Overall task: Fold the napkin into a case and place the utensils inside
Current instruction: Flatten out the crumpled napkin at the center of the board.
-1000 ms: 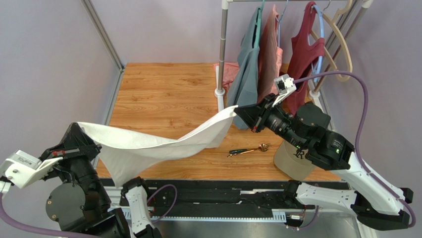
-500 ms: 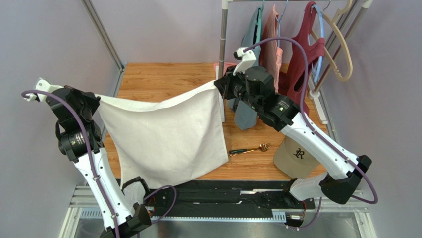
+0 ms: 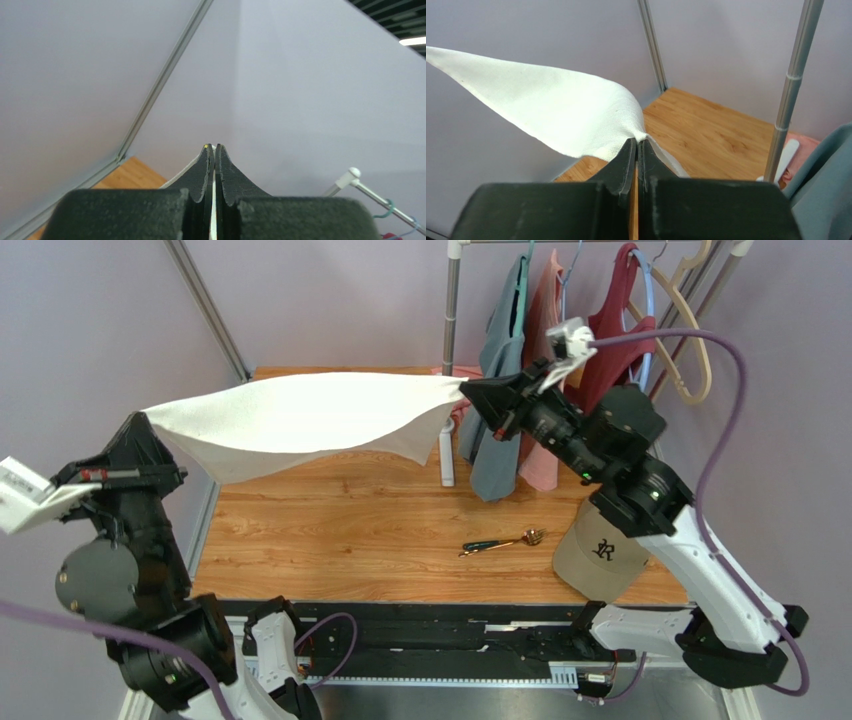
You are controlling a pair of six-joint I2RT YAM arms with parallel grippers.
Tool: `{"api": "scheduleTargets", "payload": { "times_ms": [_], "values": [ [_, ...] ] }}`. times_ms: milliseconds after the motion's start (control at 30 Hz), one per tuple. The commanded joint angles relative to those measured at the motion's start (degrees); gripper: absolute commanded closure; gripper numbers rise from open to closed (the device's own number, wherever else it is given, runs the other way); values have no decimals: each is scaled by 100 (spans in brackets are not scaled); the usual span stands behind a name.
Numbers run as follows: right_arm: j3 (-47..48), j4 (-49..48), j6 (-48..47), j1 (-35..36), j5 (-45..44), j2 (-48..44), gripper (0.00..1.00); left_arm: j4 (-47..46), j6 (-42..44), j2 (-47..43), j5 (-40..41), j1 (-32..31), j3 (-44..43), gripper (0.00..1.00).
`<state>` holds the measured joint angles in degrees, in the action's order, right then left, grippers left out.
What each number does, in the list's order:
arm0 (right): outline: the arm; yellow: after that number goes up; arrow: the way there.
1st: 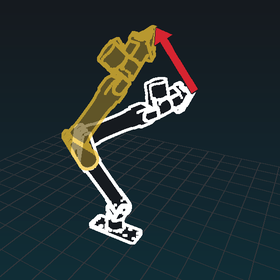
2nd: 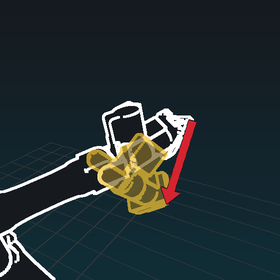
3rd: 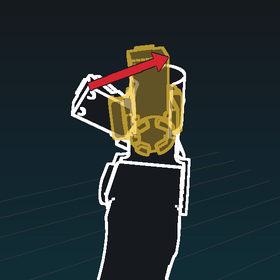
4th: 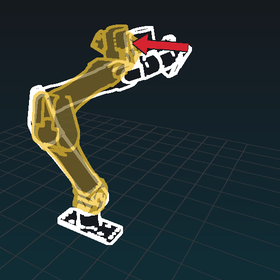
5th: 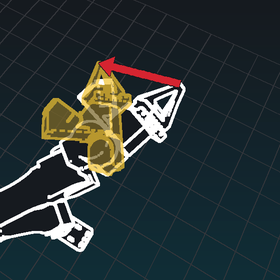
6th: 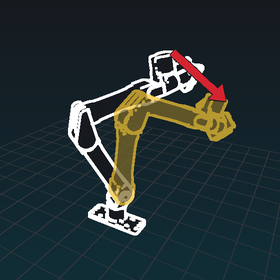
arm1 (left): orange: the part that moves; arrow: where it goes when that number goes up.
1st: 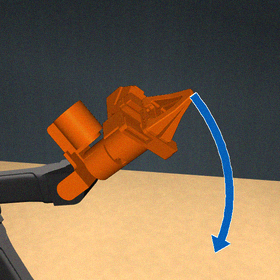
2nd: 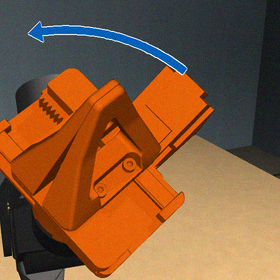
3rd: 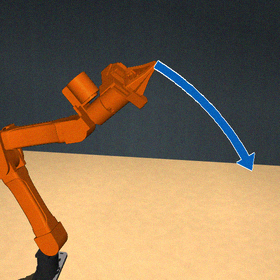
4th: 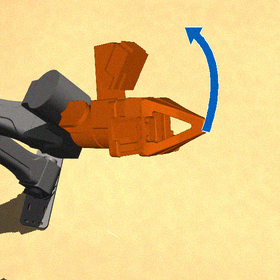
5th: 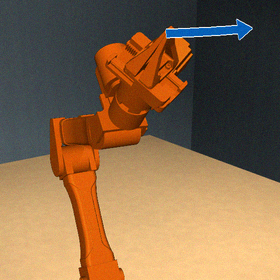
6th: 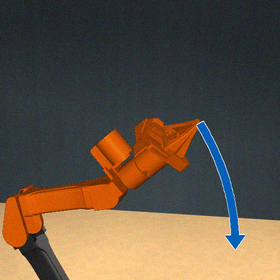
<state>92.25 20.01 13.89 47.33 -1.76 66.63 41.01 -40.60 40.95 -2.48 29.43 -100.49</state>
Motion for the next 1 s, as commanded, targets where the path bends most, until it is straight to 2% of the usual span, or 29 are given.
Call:
{"api": "scheduleTargets", "payload": {
  "times_ms": [0, 133, 233, 367, 433, 600, 700, 800, 833, 967],
  "values": [
    [-110, -612, -62, 22, 728, -772, 100, 187, -10, -131, 142, 1, -629, 100],
    [-181, -762, 70, 22, 1098, -1186, 100, 609, 69, -79, 405, -7, -1681, 100],
    [-111, -709, 202, 22, 1152, -1301, 100, 794, 175, -8, 520, -7, -2105, 100],
    [-84, -569, 255, 30, 749, -1083, 100, 663, 237, 71, 459, -7, -1861, 100],
    [-128, -568, 194, 30, 563, -907, 100, 409, 245, 28, 284, -7, -1250, 100],
    [-181, -849, 105, -83, 229, 198, 100, -558, 263, 185, -24, 1, 185, 100],
    [-216, -1226, 237, -347, 298, 962, 100, -1550, 324, 466, -278, 1, 1684, 100],
    [-155, -1675, 281, -593, 343, 1614, 100, -2684, 342, 905, -481, -7, 2802, 100],
    [-102, -1772, 307, -654, 386, 2121, 100, -3165, 360, 1193, -568, -25, 3007, 100],
    [380, -2114, 299, -909, 396, 3354, 100, -4056, 456, 2047, -411, -235, 3676, 100]
  ]
}}
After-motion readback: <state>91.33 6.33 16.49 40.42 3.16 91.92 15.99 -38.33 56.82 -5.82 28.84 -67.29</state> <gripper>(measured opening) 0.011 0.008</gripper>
